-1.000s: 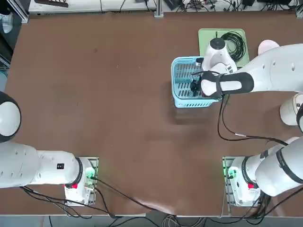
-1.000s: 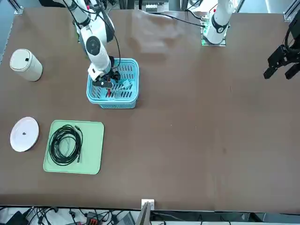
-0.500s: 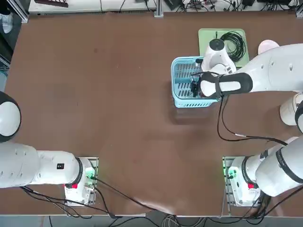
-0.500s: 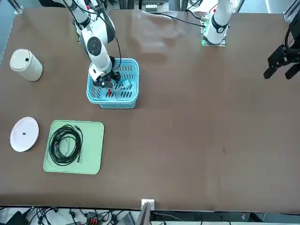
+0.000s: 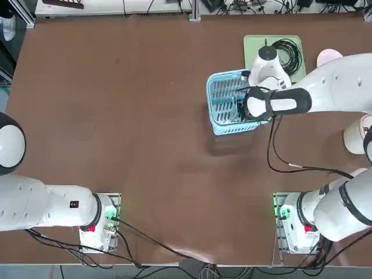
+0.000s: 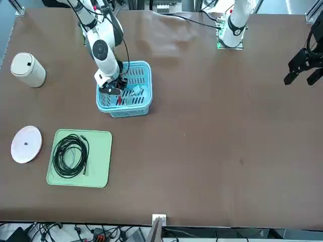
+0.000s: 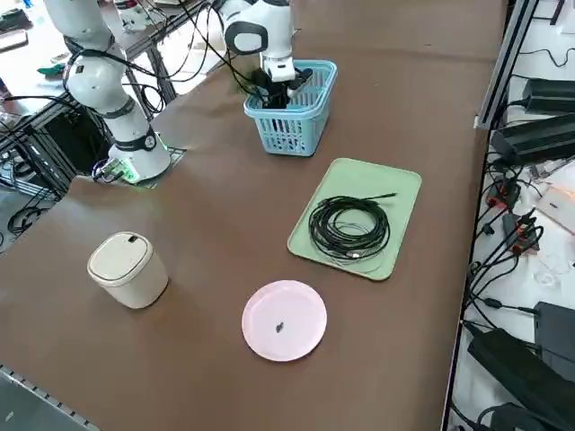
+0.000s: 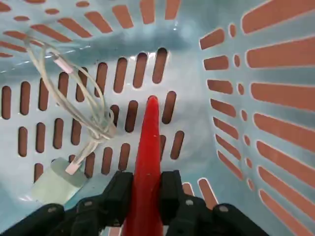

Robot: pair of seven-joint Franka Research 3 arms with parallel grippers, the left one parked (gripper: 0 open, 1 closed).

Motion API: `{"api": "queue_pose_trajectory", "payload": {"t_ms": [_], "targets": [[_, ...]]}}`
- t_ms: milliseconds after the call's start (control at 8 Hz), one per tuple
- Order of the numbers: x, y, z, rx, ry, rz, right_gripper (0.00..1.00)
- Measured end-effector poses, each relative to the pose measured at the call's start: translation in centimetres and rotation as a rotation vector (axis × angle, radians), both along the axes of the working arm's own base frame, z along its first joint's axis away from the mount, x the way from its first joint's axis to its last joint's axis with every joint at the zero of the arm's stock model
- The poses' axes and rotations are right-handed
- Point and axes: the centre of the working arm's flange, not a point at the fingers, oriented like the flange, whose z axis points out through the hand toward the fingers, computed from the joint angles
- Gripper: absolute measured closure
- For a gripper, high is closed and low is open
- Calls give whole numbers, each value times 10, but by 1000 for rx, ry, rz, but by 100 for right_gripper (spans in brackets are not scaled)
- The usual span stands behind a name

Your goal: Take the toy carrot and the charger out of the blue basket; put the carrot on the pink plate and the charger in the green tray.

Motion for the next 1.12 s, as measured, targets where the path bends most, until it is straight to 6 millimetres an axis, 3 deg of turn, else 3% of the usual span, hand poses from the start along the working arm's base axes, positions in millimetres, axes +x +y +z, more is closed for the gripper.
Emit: {"api": "queue_pose_trajectory", "payload": {"t_ms": [500, 750, 1125], "targets": [[12, -2, 36, -4, 11, 0, 67], [29, -2, 80, -25, 55, -13, 67], [63, -4, 166, -38, 93, -30, 67]]}}
